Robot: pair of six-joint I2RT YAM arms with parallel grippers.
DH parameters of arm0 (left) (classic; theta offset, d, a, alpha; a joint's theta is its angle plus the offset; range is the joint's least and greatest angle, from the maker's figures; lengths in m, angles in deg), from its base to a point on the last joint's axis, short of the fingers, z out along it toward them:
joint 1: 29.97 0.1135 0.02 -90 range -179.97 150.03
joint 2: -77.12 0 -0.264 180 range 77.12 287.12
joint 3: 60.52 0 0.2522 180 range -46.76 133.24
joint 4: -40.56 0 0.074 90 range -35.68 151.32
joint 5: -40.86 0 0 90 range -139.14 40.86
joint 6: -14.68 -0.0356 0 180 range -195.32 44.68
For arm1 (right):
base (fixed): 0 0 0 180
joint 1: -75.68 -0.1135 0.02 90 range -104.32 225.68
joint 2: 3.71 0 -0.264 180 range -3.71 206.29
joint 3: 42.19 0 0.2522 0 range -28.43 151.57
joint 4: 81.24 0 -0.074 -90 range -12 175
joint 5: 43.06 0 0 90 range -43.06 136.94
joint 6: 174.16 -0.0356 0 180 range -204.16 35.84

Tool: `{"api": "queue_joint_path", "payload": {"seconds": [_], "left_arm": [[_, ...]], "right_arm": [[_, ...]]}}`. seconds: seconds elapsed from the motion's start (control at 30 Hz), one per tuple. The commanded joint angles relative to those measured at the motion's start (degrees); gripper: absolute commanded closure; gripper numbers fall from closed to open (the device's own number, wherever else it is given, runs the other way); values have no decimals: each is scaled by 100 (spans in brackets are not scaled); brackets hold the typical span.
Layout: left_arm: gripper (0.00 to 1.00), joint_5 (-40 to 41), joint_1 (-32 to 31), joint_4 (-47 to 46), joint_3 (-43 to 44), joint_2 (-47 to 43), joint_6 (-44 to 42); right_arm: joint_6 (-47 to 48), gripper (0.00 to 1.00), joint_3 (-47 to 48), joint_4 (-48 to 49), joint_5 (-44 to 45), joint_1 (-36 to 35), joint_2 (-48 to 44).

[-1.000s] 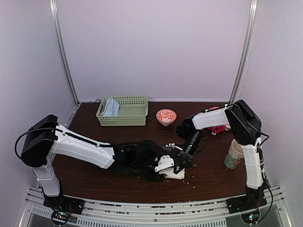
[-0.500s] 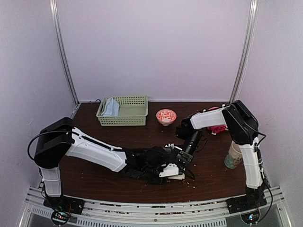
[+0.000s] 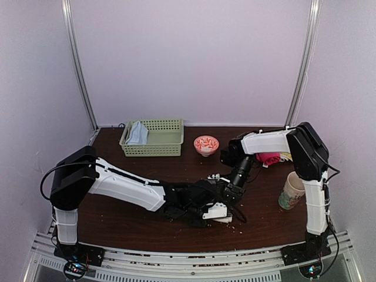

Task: Roll the towels
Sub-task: Roll the towel at the center of the board.

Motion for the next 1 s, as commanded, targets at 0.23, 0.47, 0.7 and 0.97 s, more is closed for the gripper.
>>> {"api": "queue_joint_path", "payload": {"seconds": [0.23,0.47,0.7,0.97], "left_arm": [[90,-899,349,2291,368,271,1267],[89,-3059,1074,2801,240,389,2081],[89,-4504,1726,2942,555,864,2356],[90,-4928,1960,3011,876,1067,2294]], "right_arm": [[-618,59,1608,-148,551,581,-1864],[62,56,1370,13,-224,522,-2959],[-357,52,-748,2002,1885,-858,-4051],[-782,49,-2438,3793,4055,-1875,-4031]]}}
